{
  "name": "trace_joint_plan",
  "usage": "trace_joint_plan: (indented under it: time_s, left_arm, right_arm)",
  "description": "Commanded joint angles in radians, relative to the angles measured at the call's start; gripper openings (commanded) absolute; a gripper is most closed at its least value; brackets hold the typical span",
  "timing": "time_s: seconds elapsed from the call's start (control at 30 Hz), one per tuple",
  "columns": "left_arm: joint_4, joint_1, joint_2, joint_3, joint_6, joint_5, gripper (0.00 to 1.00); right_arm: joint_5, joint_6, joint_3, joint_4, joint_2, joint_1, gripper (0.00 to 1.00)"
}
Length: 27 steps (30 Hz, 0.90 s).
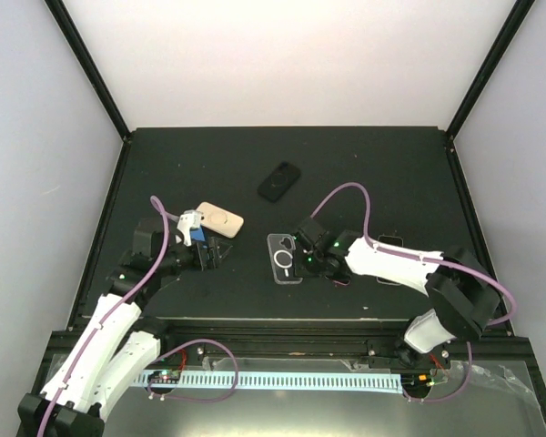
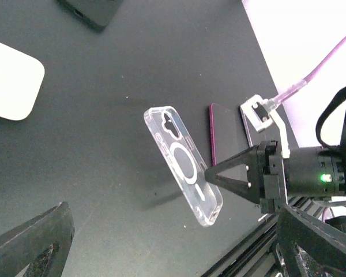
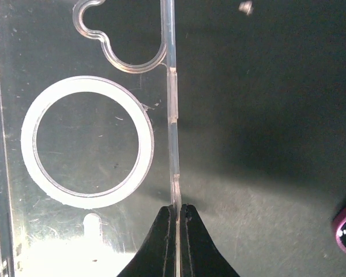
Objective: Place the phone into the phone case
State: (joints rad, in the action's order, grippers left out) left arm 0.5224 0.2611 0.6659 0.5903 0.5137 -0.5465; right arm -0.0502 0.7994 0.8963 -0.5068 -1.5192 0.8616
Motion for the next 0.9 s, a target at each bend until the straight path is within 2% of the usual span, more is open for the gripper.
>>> trace_joint_plan:
  time_s: [0.0, 0.2, 0.53, 0.63, 0.87]
  left_arm:
    - [-0.032, 0.005, 0.012, -0.001, 0.011, -0.034, 0.98]
    - [-0.02, 0.01, 0.019, -0.007, 0.014, -0.026, 0.98]
    - [-0.009, 0.012, 0.031, -0.017, 0.009, -0.005, 0.98]
    - [-0.006, 0.012, 0.035, -0.015, 0.004, -0.009, 0.98]
    - [-0.002, 0.013, 0.032, -0.031, -0.005, -0.007, 0.99]
  right_arm:
    - [0.074, 0.097, -0.024, 0.028, 0.001, 0.069, 0.01]
    - [0.105, 0.144, -0.035, 0.03, -0.041, 0.14, 0.03]
    - [0.134, 0.17, -0.027, 0.011, -0.059, 0.174, 0.14]
    - [0.147, 0.158, -0.019, -0.002, -0.054, 0.174, 0.22]
    - [0.245, 0.158, -0.02, -0.082, -0.01, 0.149, 0.5]
